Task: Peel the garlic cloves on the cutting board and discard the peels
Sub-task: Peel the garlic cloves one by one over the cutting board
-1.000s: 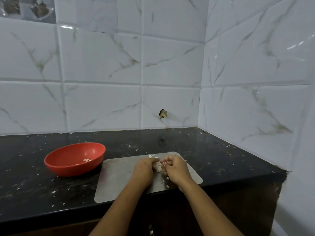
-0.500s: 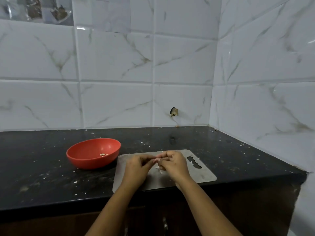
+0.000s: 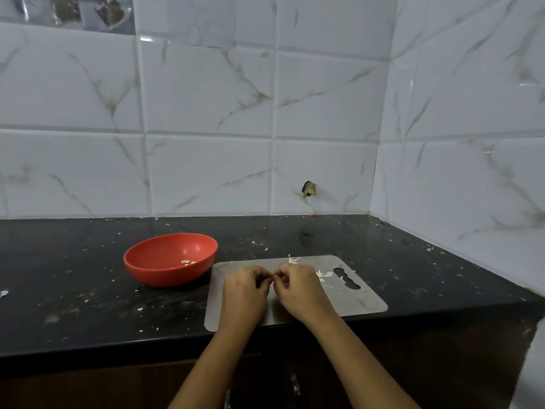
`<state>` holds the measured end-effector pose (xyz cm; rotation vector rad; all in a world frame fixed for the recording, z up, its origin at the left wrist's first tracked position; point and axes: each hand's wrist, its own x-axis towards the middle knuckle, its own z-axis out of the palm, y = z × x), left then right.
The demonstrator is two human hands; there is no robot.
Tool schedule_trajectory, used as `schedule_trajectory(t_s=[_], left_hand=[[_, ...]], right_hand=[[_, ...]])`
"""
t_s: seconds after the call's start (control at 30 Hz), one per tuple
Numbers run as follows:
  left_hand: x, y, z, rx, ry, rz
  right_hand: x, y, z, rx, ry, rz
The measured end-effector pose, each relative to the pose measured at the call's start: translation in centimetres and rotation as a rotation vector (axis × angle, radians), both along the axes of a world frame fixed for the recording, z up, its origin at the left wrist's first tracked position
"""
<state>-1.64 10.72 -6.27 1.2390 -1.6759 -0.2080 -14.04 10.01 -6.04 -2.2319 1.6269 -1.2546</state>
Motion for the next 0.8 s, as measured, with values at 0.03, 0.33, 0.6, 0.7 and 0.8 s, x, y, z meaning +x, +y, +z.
schedule_trajectory(t_s=[0.03,0.33,0.6,0.7,0.8], left_hand=[[0.0,0.0,0.0,-0.003,-0.009,0.003],[1.0,-0.1,0.6,0.217,0.415,-0.185],[1.2,-0.4,0.7,0.349,0.726,-0.329],[1.1,-0.4,0.8,0.363,0.718,-0.303],[1.0,-0.6,0.7,0.369,0.689,-0.270]], right_hand=[[0.1,0.0,-0.1,-0.015,0.049,-0.004],[-0.1,-0.3,0.4,0.048,-0.259,0.073],[-1.8,-0.5,0.8,0.067,-0.215,-0.069],[-2.7,-1.0,0.6,0.039,-0.071,-0.191],[-2.8,-1.2,0.3,0.042,0.053,-0.242]])
